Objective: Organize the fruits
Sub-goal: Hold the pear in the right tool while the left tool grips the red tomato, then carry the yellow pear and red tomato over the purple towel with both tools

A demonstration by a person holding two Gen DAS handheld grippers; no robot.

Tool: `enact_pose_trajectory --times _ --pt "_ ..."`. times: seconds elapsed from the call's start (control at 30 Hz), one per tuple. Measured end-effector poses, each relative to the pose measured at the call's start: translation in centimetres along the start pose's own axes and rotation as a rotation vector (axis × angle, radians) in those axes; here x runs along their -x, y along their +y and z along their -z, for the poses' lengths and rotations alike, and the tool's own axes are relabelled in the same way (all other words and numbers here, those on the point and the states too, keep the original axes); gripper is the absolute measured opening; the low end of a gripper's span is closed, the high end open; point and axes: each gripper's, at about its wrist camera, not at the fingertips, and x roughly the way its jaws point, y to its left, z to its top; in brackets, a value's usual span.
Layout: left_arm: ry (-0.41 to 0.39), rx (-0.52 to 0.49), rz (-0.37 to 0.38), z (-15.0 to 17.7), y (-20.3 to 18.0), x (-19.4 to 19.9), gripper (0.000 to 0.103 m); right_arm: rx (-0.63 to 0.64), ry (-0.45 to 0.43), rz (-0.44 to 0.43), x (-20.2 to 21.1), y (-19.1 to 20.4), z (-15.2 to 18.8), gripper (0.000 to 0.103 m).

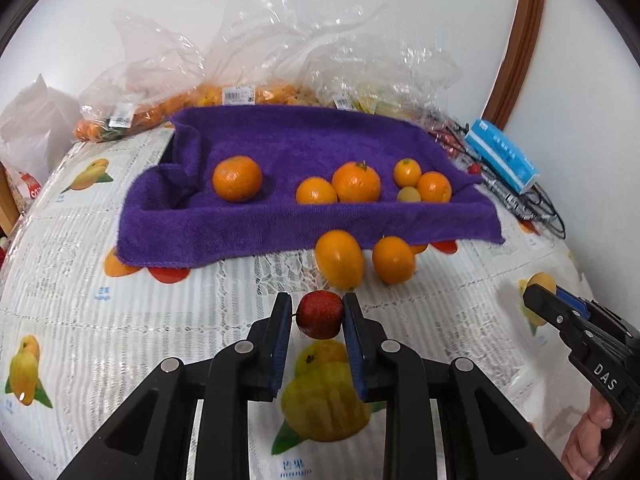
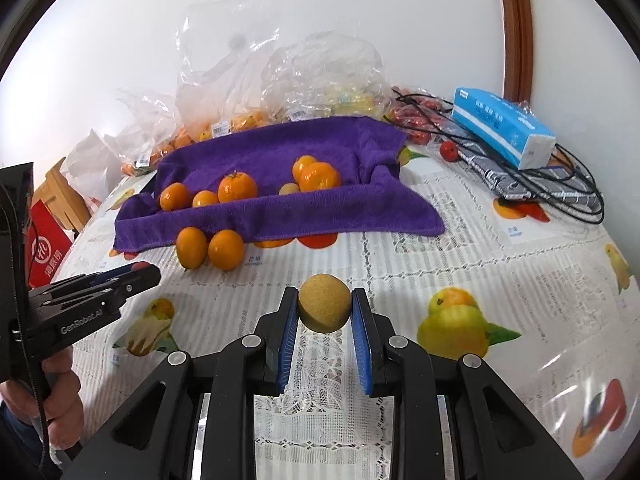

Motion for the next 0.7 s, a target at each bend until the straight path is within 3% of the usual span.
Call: enact_pose_trajectory --times 0.7 --pt "-0.12 0.074 -0.056 -7.2 3.5 4.9 0.025 0.029 -0.077 0.001 2.2 0.8 -9.4 0.026"
